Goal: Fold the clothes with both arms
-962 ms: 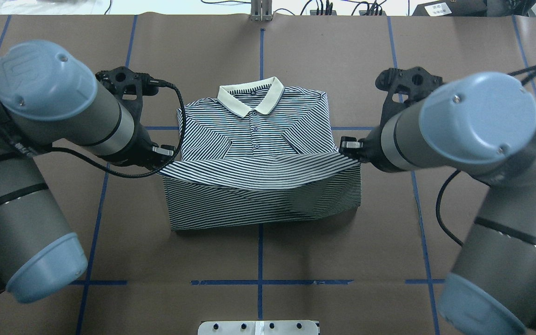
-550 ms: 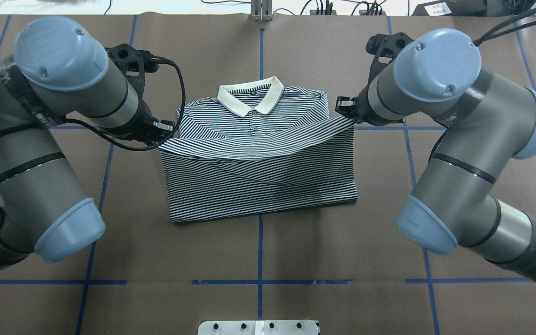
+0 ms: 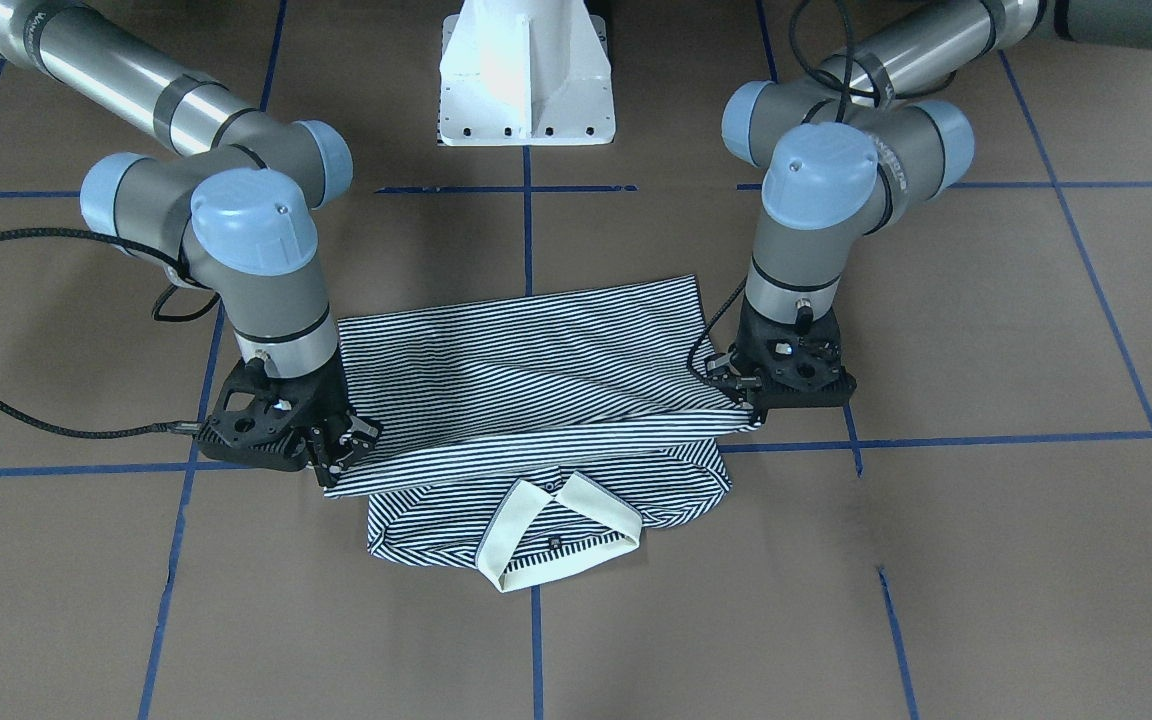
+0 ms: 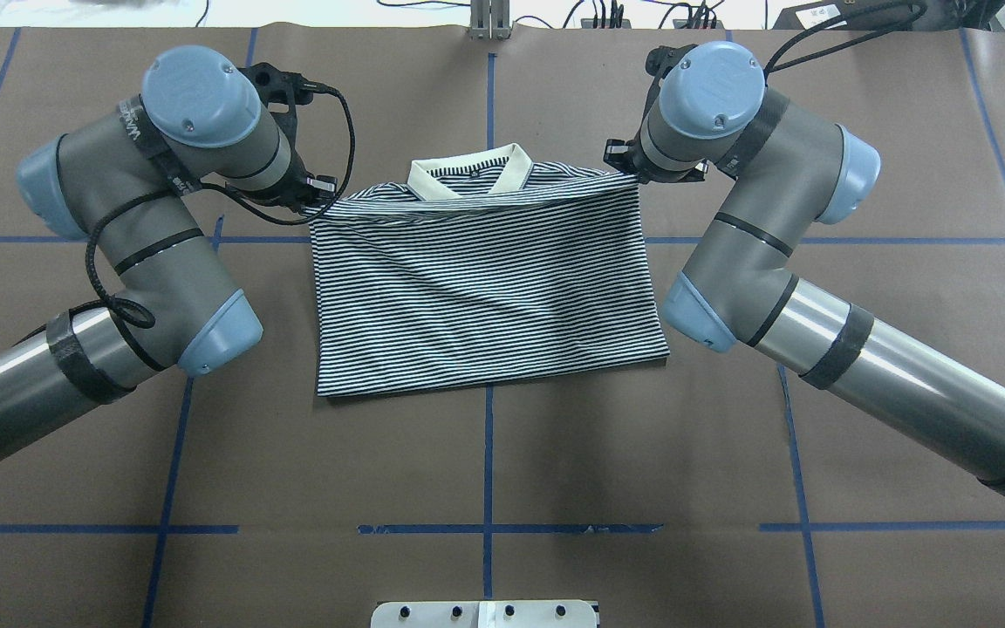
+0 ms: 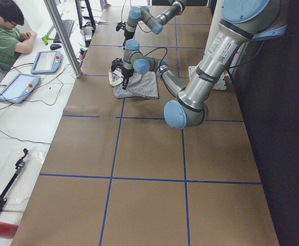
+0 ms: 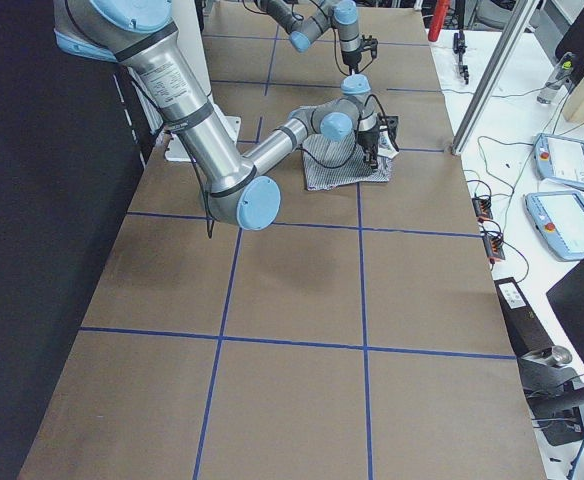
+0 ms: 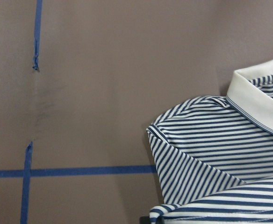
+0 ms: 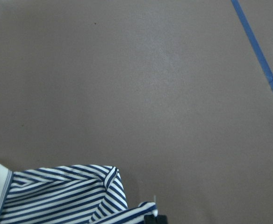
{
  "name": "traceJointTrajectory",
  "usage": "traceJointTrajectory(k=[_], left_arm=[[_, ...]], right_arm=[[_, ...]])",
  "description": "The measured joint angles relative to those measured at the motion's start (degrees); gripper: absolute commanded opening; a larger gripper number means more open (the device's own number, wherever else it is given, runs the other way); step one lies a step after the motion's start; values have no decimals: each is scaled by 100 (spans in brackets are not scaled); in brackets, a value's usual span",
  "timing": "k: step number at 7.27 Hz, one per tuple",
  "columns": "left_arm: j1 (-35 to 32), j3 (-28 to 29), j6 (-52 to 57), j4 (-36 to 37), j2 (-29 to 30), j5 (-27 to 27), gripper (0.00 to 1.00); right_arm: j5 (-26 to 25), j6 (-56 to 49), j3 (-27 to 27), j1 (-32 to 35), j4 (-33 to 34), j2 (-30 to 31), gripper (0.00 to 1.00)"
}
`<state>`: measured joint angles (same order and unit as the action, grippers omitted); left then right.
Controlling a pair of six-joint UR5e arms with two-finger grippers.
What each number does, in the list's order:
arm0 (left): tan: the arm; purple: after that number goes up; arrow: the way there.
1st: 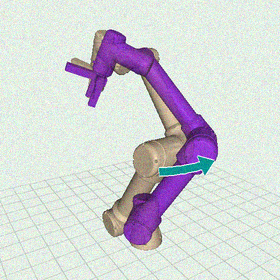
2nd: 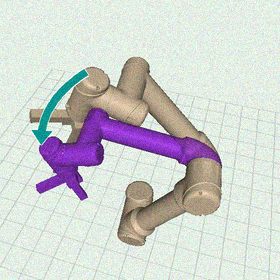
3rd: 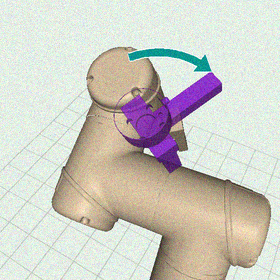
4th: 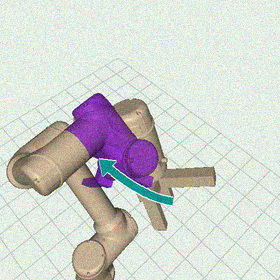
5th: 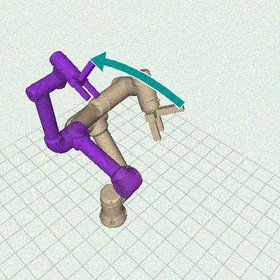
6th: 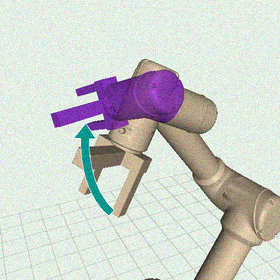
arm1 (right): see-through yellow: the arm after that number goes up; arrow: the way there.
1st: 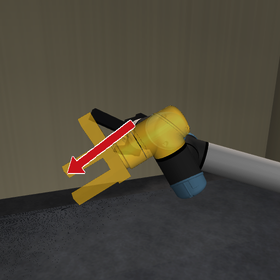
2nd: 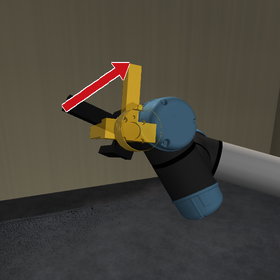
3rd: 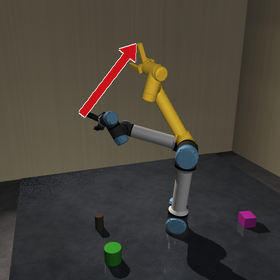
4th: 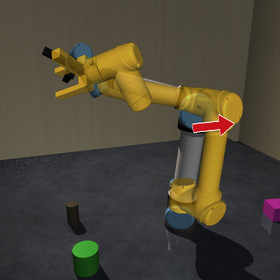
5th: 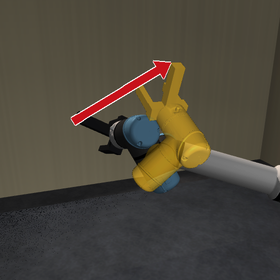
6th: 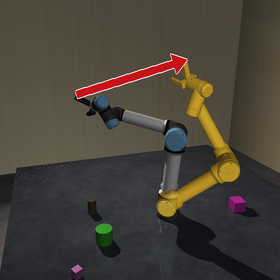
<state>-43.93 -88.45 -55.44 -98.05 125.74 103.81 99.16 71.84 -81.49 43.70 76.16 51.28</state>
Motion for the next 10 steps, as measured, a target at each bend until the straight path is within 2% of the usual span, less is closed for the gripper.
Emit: traceJointTrajectory(k=[1,2,3,4,6,7,8,10], left_arm=[[-30,324,60,-235,76,-13,0],[-43,538,103,-401,126,-17,0],[-44,673,120,-491,174,-17,38],[-42,766,131,-540,214,-13,99],[-38,781,424,-701,188,-11,100],[-44,695,563,-777,145,-8,100],[-50,503,628,-803,64,5,100],[-22,-306,627,-832,-433,43,100]], right_arm=[[-30,-2,291,13,-150,-94,0],[-53,-3,460,9,-211,-150,10],[-67,-6,548,4,-232,-175,99],[-136,-24,601,-35,-273,-179,100],[-497,-255,685,-152,-530,-151,100],[-434,-586,678,-91,-602,-135,100],[-75,-975,649,92,-630,-77,100],[878,-1975,349,637,-651,311,100]])
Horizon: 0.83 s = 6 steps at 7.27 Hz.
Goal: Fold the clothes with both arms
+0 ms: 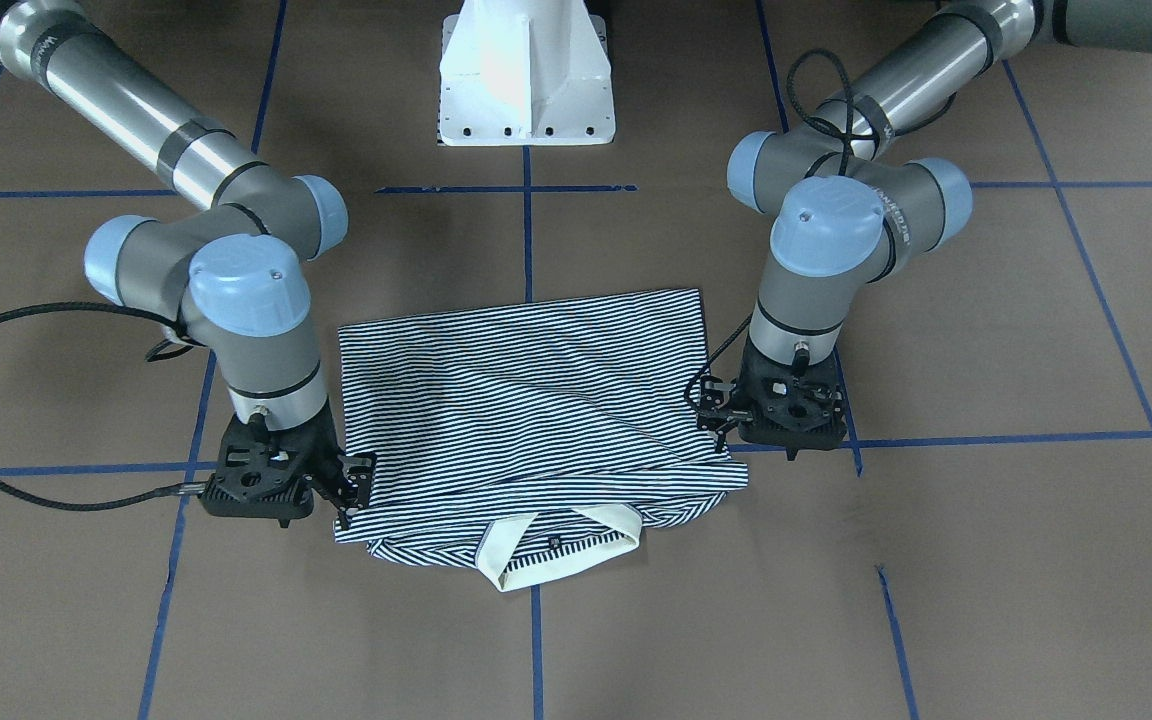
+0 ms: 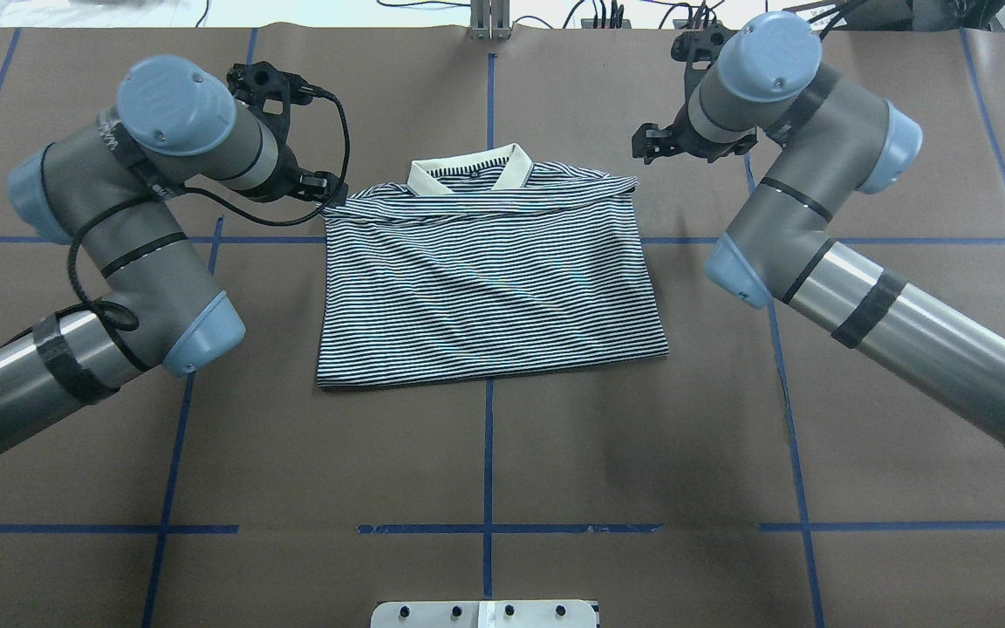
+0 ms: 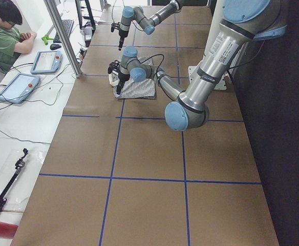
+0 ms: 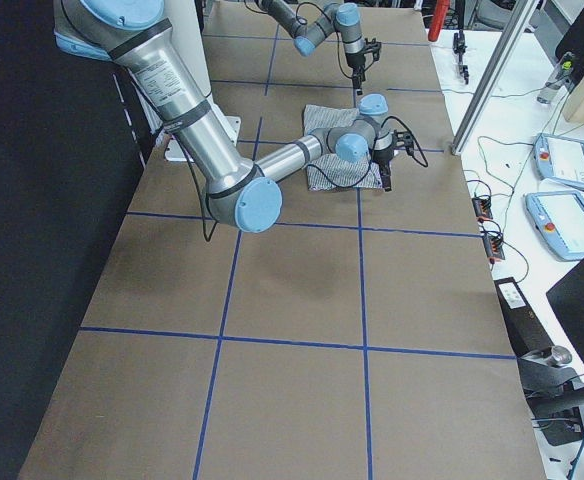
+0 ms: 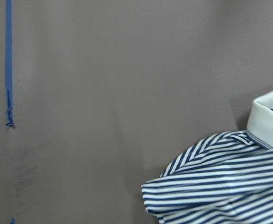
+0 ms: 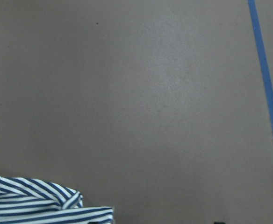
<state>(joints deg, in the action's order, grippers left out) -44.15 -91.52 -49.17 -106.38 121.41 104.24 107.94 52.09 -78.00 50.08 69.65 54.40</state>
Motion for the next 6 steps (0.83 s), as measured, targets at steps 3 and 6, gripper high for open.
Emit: traceJointTrajectory(k=[3,6], left_arm=[[633,-1052,-989,-376,-1031,140,51],[1442,-1088,-2292,-758,-1245,-299,46]], right_arm=[[470,-579,-548,297,-9,526,100],[478,-603,-599,309,-13,577,100]])
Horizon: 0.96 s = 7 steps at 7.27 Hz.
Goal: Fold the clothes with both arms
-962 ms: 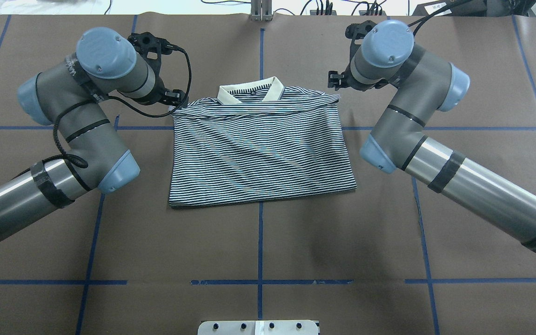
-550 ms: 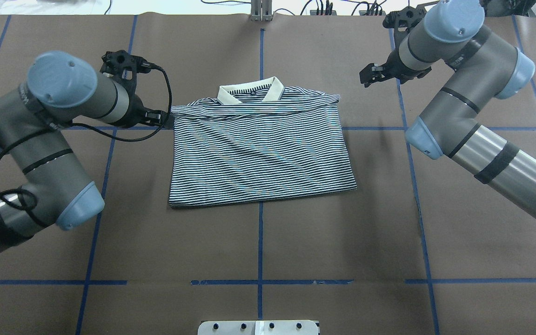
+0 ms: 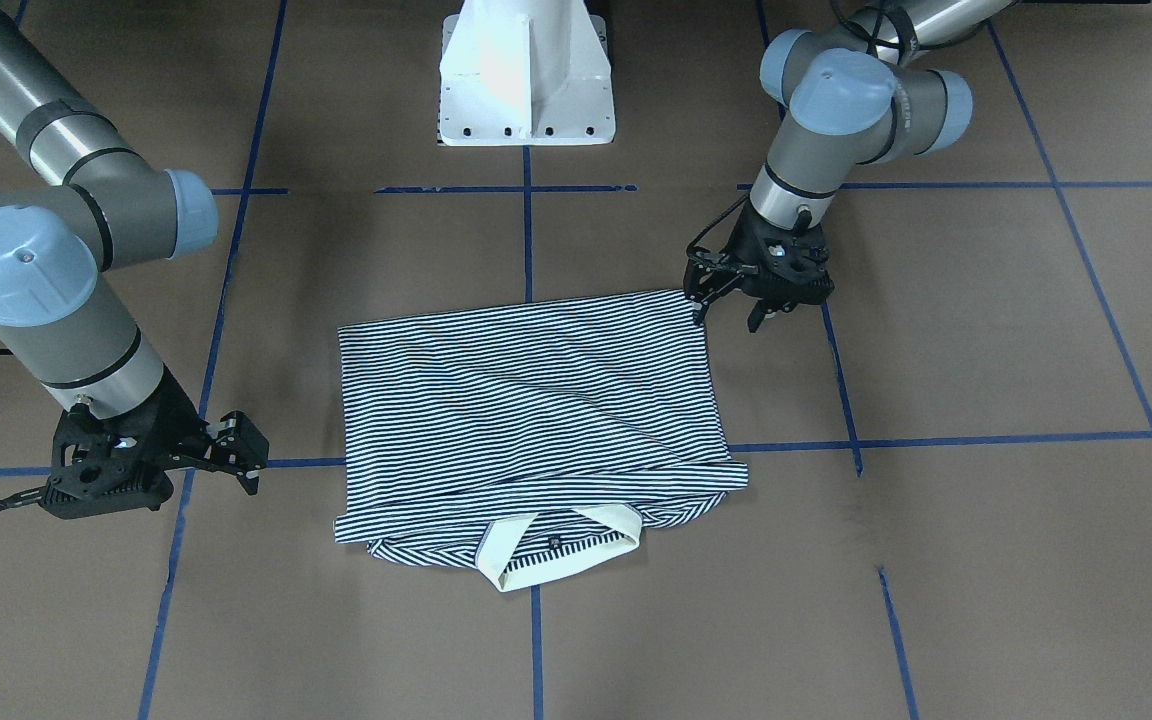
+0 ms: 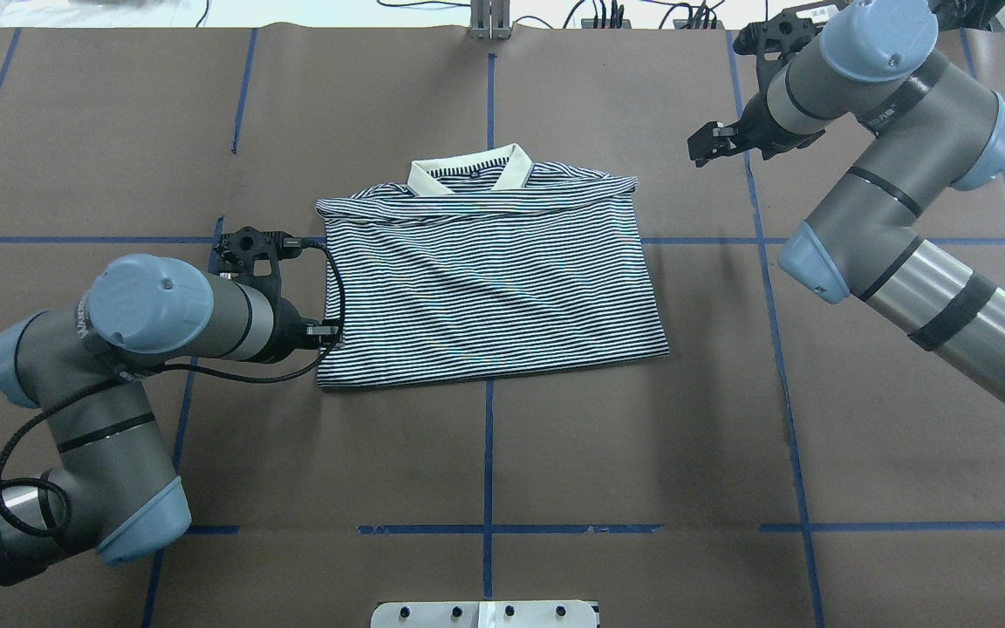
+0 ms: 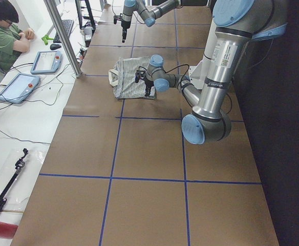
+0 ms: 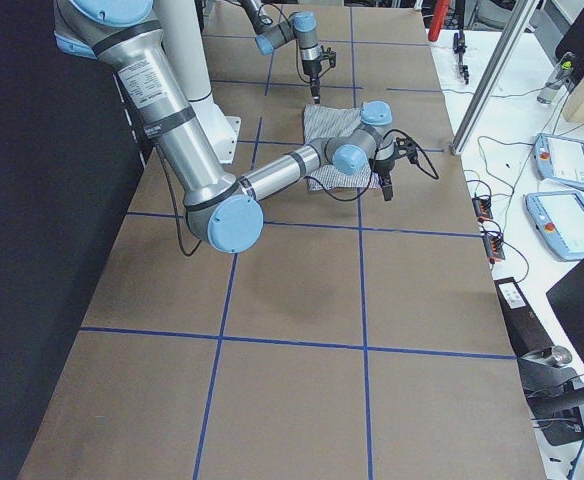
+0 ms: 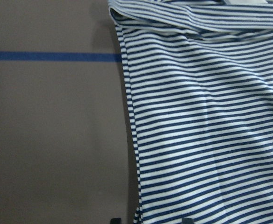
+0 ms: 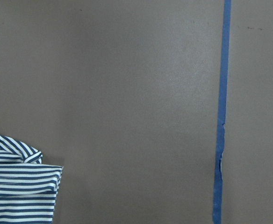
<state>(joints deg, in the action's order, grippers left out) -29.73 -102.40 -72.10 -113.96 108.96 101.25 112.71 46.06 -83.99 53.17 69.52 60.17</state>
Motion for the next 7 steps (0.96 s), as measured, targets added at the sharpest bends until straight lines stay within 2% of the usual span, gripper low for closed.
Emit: traceJointTrajectory(k=[3,4,5,6,7], left_arm=[[162,112,-134,-21,-14,-76,46],[226,130,-137,-21,-17,-78,41],[270,137,-140,-21,-12,-79,23],[294,137,-144,-21,-5,-79,0],[305,136,-142,-21,-2,-78,0]], right_arm=[[3,36,-3,0,0,-5,100],[-1,43,-3,0,0,-5,100],[-3,48,-2,0,0,-5,100],[-3,51,1,0,2,-5,100],[-4,51,4,0,6,-5,100]])
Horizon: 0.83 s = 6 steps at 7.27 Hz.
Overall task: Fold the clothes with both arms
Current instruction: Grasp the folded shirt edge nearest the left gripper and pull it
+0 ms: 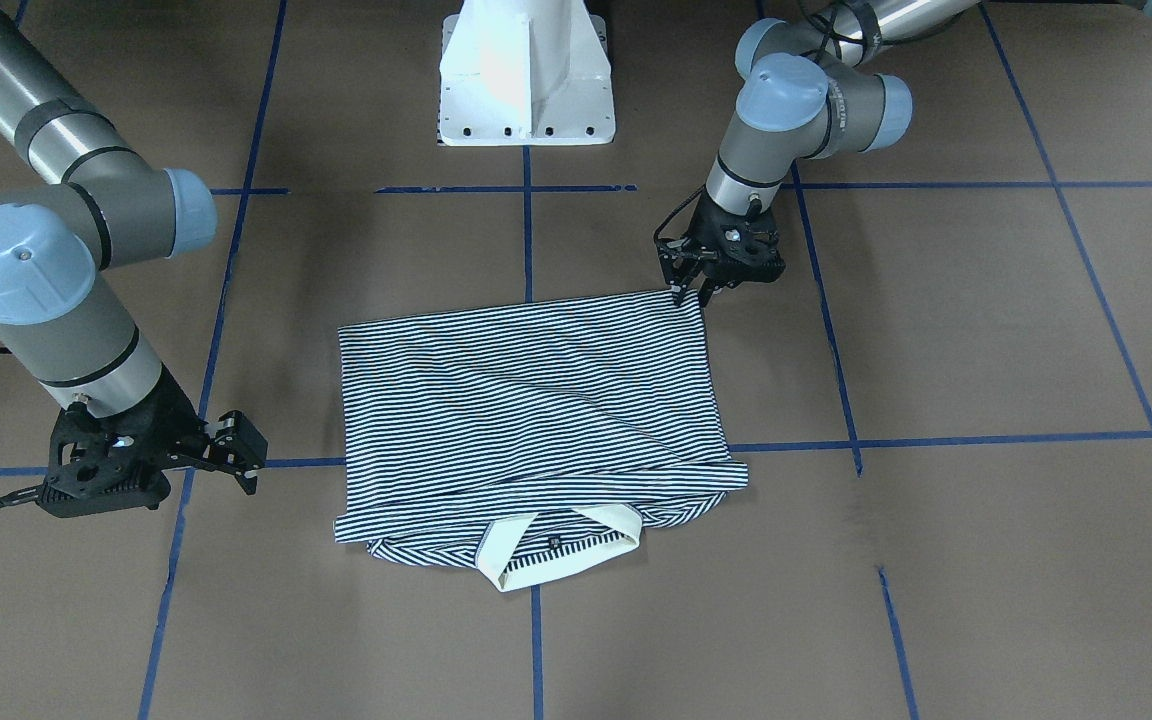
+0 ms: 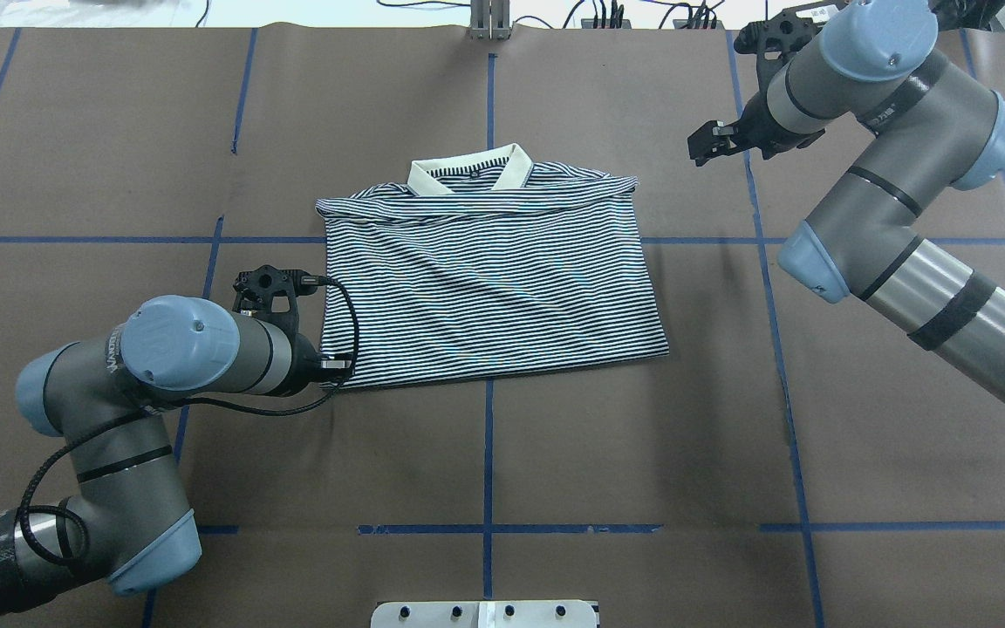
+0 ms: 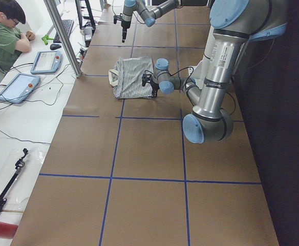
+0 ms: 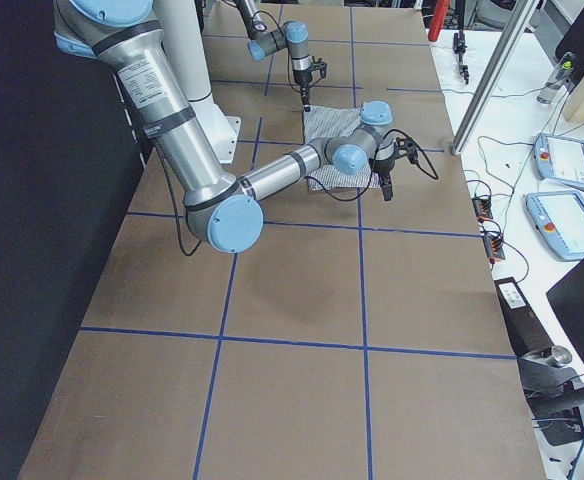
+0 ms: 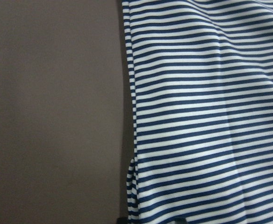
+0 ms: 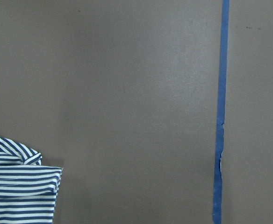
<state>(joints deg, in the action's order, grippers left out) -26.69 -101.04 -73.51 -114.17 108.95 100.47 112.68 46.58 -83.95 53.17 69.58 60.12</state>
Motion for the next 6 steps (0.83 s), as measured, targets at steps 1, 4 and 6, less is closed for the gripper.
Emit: traceJointTrajectory(k=[1,4,6], left_arm=[[2,-5,13,2,-2,4,0],[-65,-61,280,14,-61,-7,0],[-508,81,1031,13,-93,-15,0]], right_arm=[[0,0,1,0,2,0,100],[0,14,4,-5,3,0,100],[-2,20,9,-8,5,0,100]])
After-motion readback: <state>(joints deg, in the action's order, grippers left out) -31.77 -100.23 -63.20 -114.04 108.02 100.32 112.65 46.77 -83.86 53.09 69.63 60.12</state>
